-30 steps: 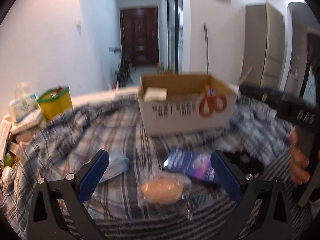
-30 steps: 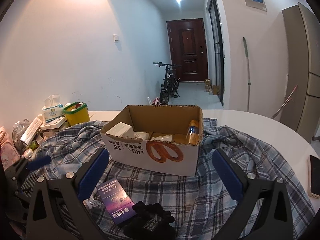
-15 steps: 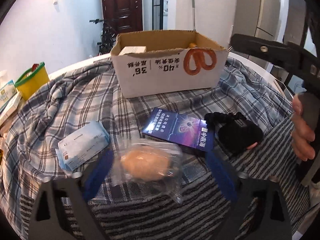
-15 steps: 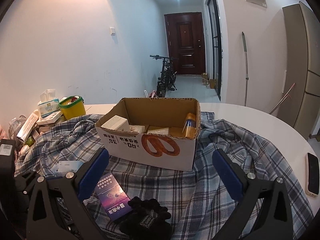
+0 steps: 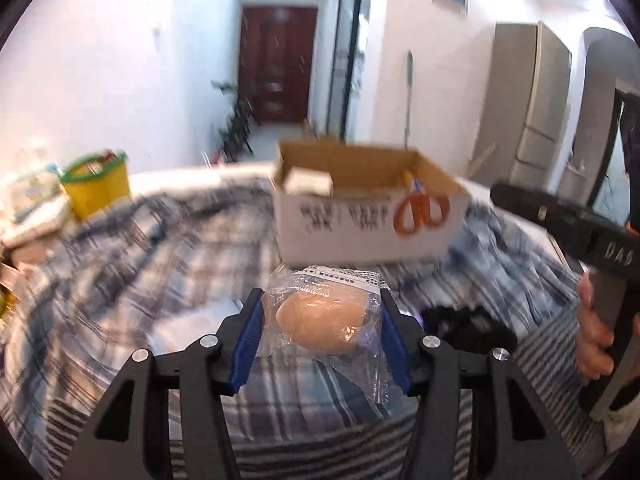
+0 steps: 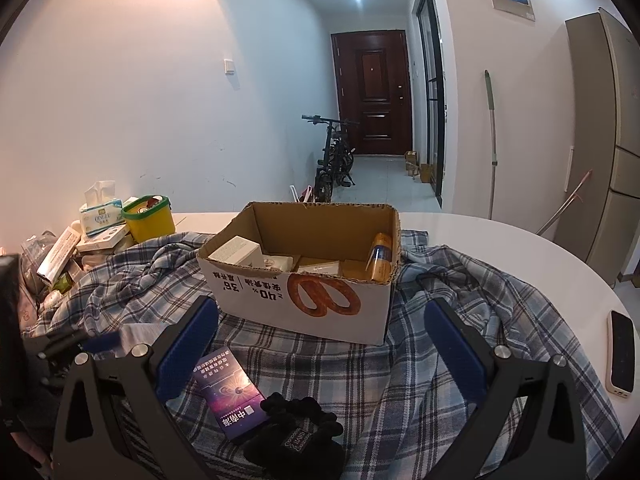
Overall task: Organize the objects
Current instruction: 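Grasp the clear bag with the bread roll with the left gripper, then grasp the black plush toy with the right gripper while the left holds the bread bag, then lift and carry the bread bag and black toy over the pretzel box with both grippers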
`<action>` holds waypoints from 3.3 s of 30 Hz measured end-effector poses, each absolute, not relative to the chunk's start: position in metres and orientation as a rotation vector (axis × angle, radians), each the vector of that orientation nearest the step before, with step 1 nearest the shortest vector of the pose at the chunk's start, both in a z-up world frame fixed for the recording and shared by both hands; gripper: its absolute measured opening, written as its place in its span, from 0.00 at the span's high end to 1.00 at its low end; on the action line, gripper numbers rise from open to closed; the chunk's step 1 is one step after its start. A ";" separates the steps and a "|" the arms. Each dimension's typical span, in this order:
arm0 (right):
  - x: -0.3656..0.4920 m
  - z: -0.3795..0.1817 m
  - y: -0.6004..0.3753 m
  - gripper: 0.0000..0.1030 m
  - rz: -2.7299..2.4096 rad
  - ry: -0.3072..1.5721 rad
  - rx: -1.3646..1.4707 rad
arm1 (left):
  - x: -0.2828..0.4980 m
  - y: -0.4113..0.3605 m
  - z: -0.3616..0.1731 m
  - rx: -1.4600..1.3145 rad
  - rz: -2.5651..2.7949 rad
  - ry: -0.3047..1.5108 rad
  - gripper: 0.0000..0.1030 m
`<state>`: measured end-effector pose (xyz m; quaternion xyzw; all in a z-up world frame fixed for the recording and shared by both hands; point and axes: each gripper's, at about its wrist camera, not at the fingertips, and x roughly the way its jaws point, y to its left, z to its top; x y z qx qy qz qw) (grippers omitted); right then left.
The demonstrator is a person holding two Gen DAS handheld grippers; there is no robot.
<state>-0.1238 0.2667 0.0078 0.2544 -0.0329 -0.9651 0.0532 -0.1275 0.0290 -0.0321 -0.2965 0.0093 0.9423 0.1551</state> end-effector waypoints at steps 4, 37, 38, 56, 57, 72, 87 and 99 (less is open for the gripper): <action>-0.127 0.002 0.271 0.00 -2.814 -0.176 0.926 | -0.115 0.038 -0.027 -0.752 2.739 0.128 0.45; -0.109 -0.062 0.254 0.48 -2.743 -0.123 1.157 | -0.103 0.034 -0.019 -0.633 2.760 0.103 0.44; -0.108 -0.058 0.255 0.48 -2.757 -0.115 1.132 | -0.101 0.034 -0.018 -0.613 2.761 0.101 0.44; -0.091 -0.016 0.238 0.48 -2.900 0.045 0.797 | -0.079 0.030 0.002 -0.363 2.881 0.111 0.45; -0.089 -0.011 0.238 0.48 -2.905 0.048 0.785 | -0.077 0.029 0.006 -0.320 2.917 0.122 0.45; -0.048 0.219 0.239 0.48 -3.013 -0.110 0.122 | -0.052 0.031 0.179 -0.048 2.825 -0.047 0.44; -0.078 0.202 0.282 0.47 -3.086 -0.344 0.078 | -0.117 0.003 0.201 -0.254 2.659 -0.249 0.44; -0.105 0.189 0.257 0.47 -3.061 -0.206 0.175 | -0.113 -0.005 0.190 -0.143 2.838 -0.161 0.44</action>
